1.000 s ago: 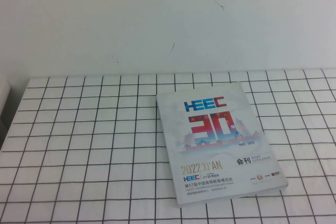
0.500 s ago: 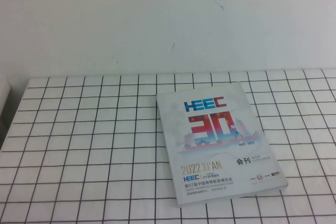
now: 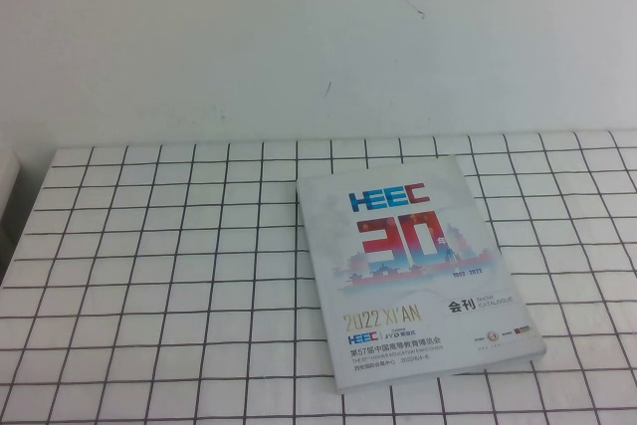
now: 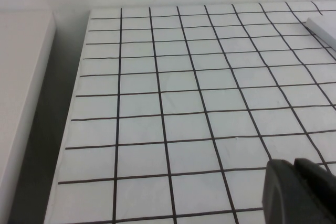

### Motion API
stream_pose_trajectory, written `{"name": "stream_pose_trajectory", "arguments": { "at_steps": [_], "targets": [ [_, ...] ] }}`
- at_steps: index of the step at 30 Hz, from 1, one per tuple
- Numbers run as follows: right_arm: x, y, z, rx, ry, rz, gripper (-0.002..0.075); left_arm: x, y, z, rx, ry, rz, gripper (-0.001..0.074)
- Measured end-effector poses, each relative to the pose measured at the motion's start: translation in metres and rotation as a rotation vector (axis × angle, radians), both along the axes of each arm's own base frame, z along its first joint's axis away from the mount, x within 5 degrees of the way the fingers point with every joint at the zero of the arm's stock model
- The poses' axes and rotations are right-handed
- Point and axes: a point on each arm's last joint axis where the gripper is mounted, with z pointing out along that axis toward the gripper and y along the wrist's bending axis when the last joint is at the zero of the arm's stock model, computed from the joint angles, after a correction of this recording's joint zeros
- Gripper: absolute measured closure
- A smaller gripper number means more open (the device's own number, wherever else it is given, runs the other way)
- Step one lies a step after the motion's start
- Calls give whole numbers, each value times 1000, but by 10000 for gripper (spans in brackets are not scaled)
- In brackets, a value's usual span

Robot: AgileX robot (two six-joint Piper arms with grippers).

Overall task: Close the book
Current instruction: 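Close the open booklet and leave it lying on the table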

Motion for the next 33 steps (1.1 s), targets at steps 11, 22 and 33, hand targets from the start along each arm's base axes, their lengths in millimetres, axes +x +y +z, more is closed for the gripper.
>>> {"name": "stream_pose_trajectory", "arguments": {
  "at_steps": [11,22,33],
  "targets": [
    [-3,-1,-10,139,127,-46,729,0,0,0,0,0,0,738],
    [-4,-5,-10,153,126,-115,729,0,0,0,0,-3,0,738],
    [-4,-6,-10,109,130,-117,729,0,0,0,0,-3,0,738]
  ]
}}
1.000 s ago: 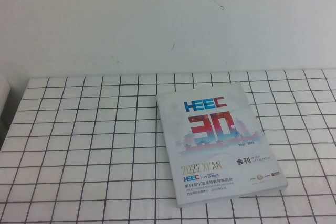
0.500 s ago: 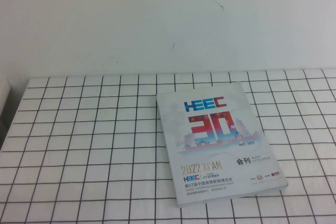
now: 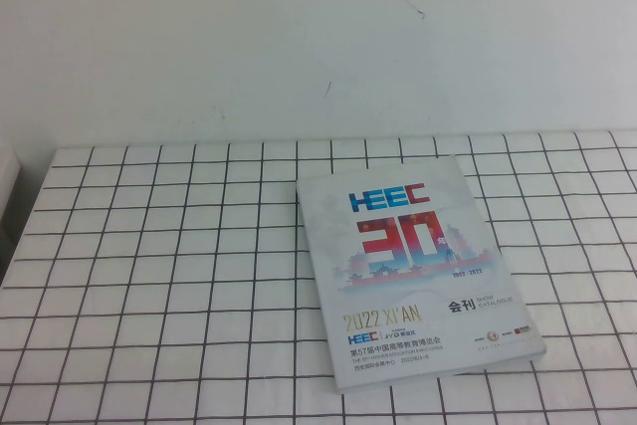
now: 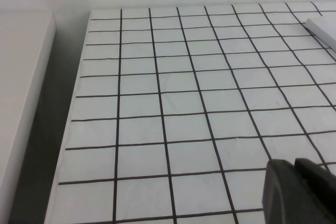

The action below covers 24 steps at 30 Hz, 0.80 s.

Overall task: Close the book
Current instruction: 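Close the open booklet and leave it lying on the table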

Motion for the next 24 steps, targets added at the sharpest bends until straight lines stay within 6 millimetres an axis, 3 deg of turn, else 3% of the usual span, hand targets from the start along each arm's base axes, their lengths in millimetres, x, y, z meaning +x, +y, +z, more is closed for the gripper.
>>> {"name": "stream_pose_trajectory", "arguments": {
  "at_steps": [24],
  "targets": [
    [0,2,0,-2,1,47,729,0,0,0,0,0,0,738]
  ]
}}
